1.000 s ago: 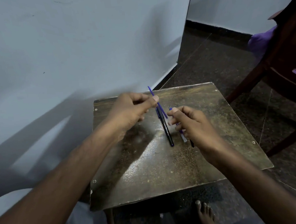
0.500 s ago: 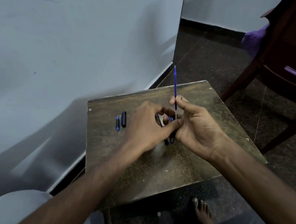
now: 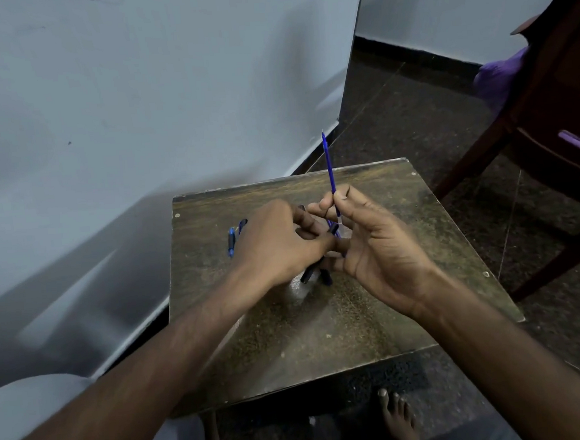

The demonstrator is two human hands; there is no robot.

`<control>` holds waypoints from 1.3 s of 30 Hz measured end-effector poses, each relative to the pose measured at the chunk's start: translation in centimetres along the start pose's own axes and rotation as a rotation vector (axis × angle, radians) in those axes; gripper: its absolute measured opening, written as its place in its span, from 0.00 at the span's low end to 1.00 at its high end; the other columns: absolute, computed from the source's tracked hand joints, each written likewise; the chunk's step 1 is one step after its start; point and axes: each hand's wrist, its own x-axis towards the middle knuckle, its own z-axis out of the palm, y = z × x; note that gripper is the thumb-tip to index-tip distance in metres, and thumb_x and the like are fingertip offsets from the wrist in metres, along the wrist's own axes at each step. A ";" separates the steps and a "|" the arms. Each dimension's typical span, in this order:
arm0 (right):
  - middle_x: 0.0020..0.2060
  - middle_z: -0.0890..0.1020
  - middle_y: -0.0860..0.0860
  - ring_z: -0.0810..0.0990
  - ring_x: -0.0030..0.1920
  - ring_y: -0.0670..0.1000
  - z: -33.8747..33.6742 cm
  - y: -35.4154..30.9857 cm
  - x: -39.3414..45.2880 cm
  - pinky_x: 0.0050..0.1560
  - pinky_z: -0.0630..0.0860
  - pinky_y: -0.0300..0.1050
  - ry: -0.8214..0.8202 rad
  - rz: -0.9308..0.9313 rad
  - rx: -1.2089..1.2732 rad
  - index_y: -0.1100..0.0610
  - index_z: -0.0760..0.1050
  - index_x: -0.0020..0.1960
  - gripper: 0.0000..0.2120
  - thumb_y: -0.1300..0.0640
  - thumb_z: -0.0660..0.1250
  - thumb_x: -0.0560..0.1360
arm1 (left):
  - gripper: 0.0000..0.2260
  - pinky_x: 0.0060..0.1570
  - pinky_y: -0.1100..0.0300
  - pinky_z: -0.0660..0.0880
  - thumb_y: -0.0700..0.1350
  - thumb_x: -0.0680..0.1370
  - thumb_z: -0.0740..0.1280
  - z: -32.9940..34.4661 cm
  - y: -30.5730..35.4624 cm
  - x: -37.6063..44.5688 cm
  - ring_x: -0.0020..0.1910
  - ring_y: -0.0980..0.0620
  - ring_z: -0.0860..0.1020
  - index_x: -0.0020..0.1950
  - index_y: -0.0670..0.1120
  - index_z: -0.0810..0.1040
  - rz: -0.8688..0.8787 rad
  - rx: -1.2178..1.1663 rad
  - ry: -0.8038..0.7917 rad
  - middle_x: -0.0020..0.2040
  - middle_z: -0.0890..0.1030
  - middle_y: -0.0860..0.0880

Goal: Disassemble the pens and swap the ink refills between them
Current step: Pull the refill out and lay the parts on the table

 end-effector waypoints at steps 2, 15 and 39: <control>0.54 0.84 0.50 0.86 0.53 0.54 -0.5 0.1 0.3 0.49 0.85 0.53 0.031 -0.004 -0.060 0.50 0.81 0.46 0.09 0.50 0.67 0.83 | 0.09 0.42 0.53 0.86 0.59 0.72 0.76 0.0 -0.1 0.1 0.35 0.61 0.86 0.39 0.56 0.89 -0.052 -0.072 0.021 0.35 0.88 0.58; 0.37 0.89 0.52 0.87 0.45 0.51 -10.0 -3.3 1.4 0.48 0.73 0.37 0.755 -0.237 -1.397 0.54 0.91 0.54 0.08 0.55 0.74 0.79 | 0.18 0.38 0.63 0.84 0.45 0.69 0.83 -1.7 -1.6 2.0 0.43 0.53 0.90 0.56 0.40 0.88 -0.301 -0.879 -0.234 0.50 0.91 0.42; 0.30 0.79 0.40 0.80 0.30 0.38 -6.6 -1.3 2.5 0.36 0.73 0.25 0.461 -0.293 -1.504 0.52 0.86 0.43 0.04 0.56 0.80 0.76 | 0.12 0.45 0.61 0.86 0.39 0.75 0.81 -2.3 -1.9 1.7 0.47 0.52 0.90 0.58 0.41 0.88 -0.278 -0.873 -0.147 0.52 0.91 0.43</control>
